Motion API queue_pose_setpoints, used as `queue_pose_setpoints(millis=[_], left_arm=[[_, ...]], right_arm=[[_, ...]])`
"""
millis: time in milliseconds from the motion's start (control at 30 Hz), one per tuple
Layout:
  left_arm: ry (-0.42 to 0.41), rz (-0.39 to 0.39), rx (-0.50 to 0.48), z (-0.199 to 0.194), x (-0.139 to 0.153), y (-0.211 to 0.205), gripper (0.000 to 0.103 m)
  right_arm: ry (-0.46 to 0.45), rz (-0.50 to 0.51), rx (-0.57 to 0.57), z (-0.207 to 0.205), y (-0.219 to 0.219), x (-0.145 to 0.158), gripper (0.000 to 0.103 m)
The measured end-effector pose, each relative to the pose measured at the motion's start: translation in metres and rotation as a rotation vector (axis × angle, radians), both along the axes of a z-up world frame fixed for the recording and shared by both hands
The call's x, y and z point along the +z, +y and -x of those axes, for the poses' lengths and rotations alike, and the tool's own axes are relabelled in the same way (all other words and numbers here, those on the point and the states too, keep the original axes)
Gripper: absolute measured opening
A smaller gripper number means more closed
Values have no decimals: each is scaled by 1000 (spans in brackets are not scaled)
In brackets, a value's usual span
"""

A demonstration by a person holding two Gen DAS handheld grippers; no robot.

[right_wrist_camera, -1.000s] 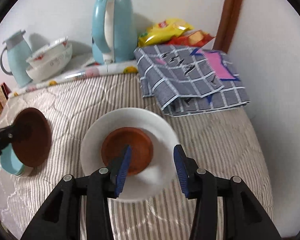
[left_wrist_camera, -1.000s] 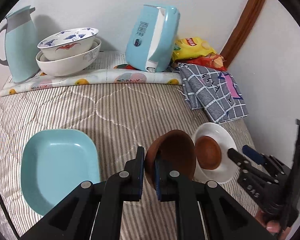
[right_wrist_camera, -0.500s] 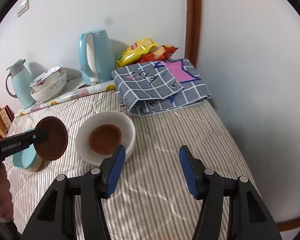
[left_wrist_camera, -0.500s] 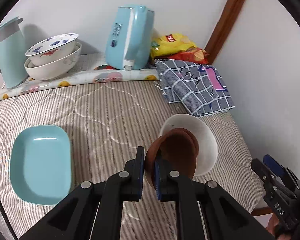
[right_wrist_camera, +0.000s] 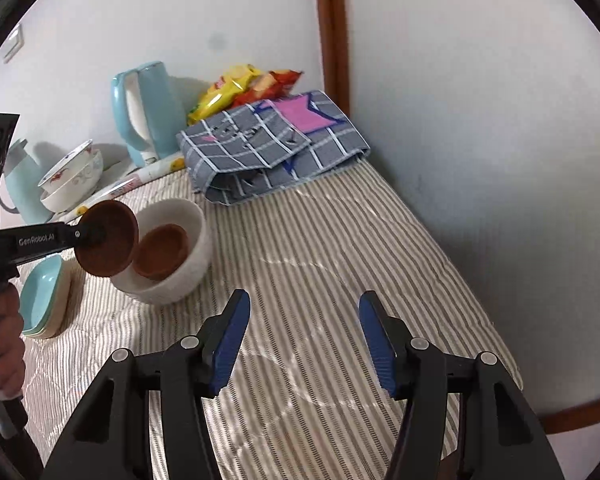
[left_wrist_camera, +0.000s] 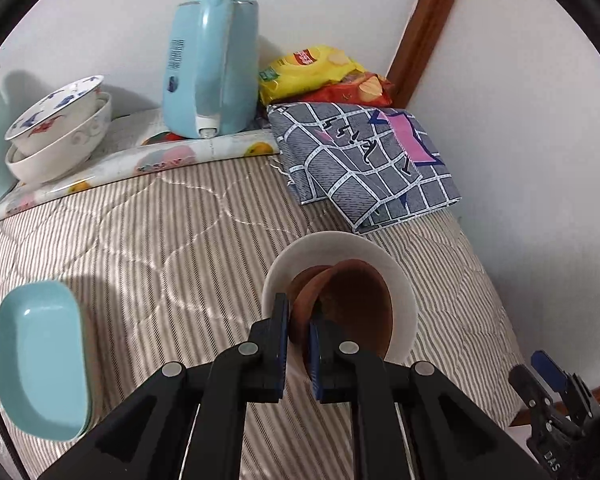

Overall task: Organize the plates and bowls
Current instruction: 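Lower the left gripper's brown bowl into the white bowl and open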

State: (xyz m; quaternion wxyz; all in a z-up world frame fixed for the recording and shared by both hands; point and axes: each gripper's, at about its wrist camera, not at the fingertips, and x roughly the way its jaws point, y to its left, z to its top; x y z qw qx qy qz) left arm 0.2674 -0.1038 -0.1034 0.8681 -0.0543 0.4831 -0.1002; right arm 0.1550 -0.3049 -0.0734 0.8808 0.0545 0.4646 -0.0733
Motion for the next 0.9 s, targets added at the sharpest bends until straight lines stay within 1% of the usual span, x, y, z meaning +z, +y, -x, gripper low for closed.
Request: queue_pose_setpoints(millis=[67,367,667,900], left_arm=[[10,-11,-5,-5,-5,-4,9],[50,-6,-8,-24,-24,-13,9],[72,-2,-17,-31,-34,-15,10],[81,17,-16,-33,-37,-14,10]], right_arm=[[1,-2,-6,0,-4,-3,56],[17,-5,-16,-8,-8,-12,56],[49,-6,-4,-10,-5,-23,56],[43,-5,1,-9,-3,-19,56]])
